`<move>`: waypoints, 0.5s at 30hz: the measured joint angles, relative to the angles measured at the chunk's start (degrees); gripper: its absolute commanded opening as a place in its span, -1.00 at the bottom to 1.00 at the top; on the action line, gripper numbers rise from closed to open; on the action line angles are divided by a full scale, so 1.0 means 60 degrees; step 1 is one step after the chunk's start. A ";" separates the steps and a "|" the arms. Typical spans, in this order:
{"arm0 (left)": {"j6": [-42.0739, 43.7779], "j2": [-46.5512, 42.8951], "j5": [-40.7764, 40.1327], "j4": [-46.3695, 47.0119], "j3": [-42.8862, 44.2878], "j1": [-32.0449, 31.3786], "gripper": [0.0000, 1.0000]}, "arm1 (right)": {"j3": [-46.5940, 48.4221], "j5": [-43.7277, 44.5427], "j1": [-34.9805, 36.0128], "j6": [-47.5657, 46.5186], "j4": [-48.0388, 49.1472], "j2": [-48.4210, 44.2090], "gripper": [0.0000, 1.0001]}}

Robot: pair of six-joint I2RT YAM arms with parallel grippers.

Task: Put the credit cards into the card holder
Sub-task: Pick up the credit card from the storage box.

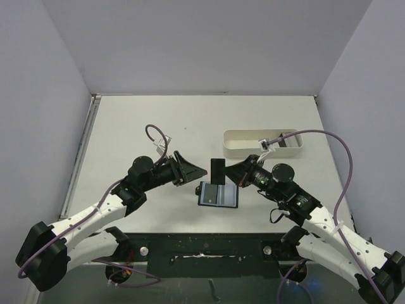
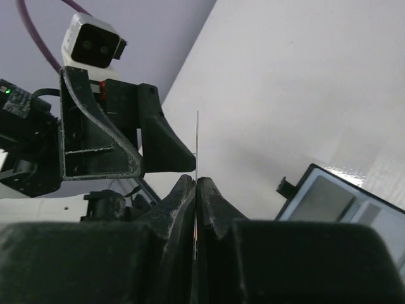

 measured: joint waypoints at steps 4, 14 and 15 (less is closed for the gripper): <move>-0.0528 0.0182 0.0353 0.1082 -0.0189 0.0000 -0.05 | -0.0470 -0.0423 0.0069 0.0765 0.0962 -0.0120 -1.00; -0.1082 0.0426 0.0692 0.2164 -0.0543 0.0047 -1.00 | -0.0936 -0.0754 0.0437 0.1690 0.2233 0.0280 -0.90; -0.1056 0.0393 0.0703 0.2175 -0.0543 0.0058 -1.00 | -0.0962 -0.0703 0.0433 0.1734 0.2204 0.0302 -0.80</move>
